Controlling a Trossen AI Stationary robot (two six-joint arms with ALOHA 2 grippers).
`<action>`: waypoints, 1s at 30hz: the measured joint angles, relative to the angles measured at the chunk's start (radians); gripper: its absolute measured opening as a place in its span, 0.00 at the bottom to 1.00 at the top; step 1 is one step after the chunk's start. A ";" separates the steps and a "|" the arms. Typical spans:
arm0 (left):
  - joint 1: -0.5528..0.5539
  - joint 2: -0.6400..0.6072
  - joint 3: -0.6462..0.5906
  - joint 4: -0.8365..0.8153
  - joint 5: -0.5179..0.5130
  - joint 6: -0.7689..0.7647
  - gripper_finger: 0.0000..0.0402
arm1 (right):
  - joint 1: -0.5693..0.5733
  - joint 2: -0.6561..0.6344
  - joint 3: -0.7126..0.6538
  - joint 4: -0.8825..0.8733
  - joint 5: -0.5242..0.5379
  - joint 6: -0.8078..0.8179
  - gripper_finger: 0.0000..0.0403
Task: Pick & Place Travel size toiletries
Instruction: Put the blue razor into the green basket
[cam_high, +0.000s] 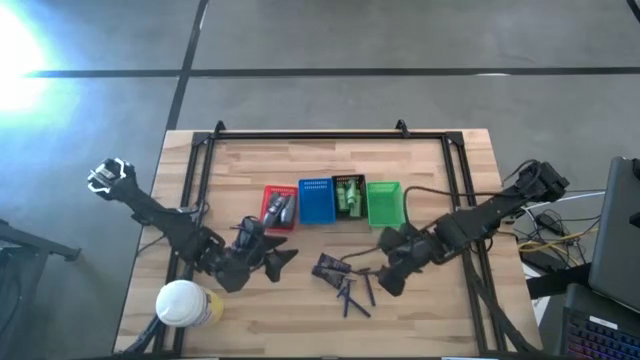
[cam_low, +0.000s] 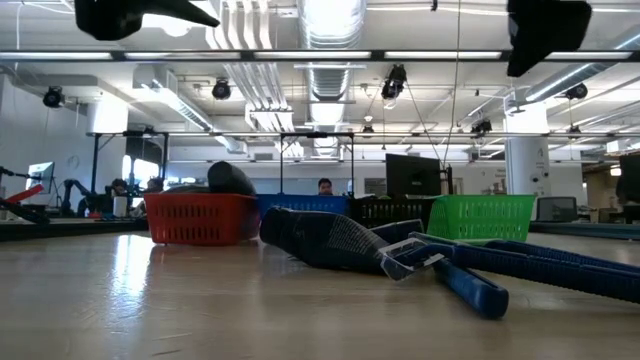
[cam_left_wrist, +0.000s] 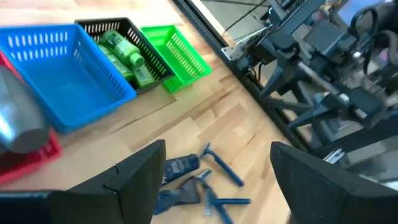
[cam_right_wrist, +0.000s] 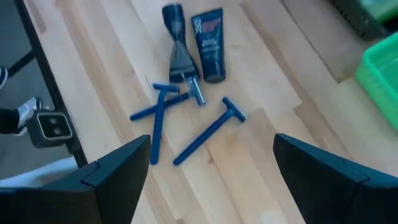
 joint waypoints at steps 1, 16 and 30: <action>0.000 0.000 0.000 0.012 0.002 -0.028 0.73 | 0.007 0.000 0.005 0.000 -0.001 -0.008 0.82; -0.035 0.095 -0.001 0.255 0.065 0.082 0.73 | 0.177 0.049 -0.047 0.034 -0.052 0.097 0.79; -0.093 0.106 -0.001 0.243 0.131 0.152 0.73 | 0.092 0.331 -0.017 0.150 -0.075 0.392 0.83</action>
